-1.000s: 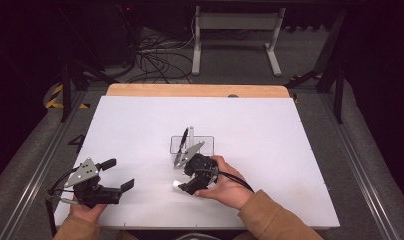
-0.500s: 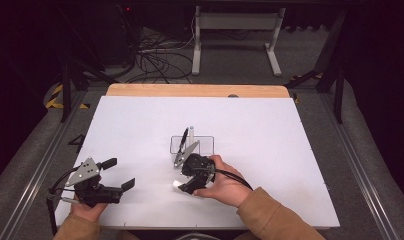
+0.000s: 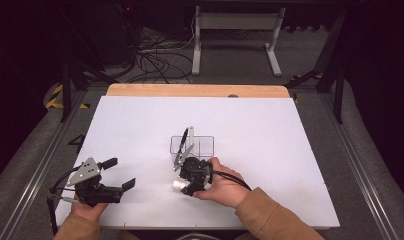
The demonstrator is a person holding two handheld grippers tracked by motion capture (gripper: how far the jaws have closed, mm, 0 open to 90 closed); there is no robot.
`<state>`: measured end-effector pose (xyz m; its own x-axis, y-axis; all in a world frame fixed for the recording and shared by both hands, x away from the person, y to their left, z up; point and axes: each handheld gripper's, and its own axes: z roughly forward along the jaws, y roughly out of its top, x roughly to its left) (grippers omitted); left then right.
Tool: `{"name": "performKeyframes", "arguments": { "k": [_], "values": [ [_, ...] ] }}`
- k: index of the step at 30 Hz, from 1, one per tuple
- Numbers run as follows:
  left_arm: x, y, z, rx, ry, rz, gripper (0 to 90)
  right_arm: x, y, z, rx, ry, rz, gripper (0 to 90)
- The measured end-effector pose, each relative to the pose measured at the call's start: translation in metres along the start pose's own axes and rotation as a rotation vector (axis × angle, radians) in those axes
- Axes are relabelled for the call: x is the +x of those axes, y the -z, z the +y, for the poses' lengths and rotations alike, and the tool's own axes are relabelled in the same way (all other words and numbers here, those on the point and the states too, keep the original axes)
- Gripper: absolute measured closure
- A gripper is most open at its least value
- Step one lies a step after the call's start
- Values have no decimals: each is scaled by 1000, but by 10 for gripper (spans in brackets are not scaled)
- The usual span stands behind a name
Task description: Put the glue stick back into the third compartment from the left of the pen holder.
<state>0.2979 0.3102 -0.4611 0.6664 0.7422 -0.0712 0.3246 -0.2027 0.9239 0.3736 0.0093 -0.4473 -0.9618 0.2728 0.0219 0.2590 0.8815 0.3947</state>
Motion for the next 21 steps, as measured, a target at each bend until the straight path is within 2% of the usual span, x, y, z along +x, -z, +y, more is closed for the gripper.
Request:
{"name": "performKeyframes", "arguments": {
  "k": [5, 13, 15, 16, 17, 19, 21],
  "values": [
    [0, 0, 0, 2, 1, 0, 28, 1, -4, 0, 43, 18, -9, 585],
    [1, 0, 0, 3, -1, 4, 29, 5, -11, 1, 79, 53, -29, 648],
    [1, 0, 0, 5, -1, 4, 28, 7, -13, 1, 80, 64, -53, 681],
    [1, -1, -1, 1, 0, 4, 29, 6, -13, 1, 75, 79, -58, 689],
    [1, 0, -1, 2, 2, 4, 28, 8, -13, 1, 82, 62, -57, 691],
    [1, -1, -1, 2, 3, 4, 29, 7, -13, 1, 76, 87, -68, 694],
    [1, -1, -1, 2, 2, 4, 29, 7, -13, 2, 81, 90, -72, 696]
  ]
}}
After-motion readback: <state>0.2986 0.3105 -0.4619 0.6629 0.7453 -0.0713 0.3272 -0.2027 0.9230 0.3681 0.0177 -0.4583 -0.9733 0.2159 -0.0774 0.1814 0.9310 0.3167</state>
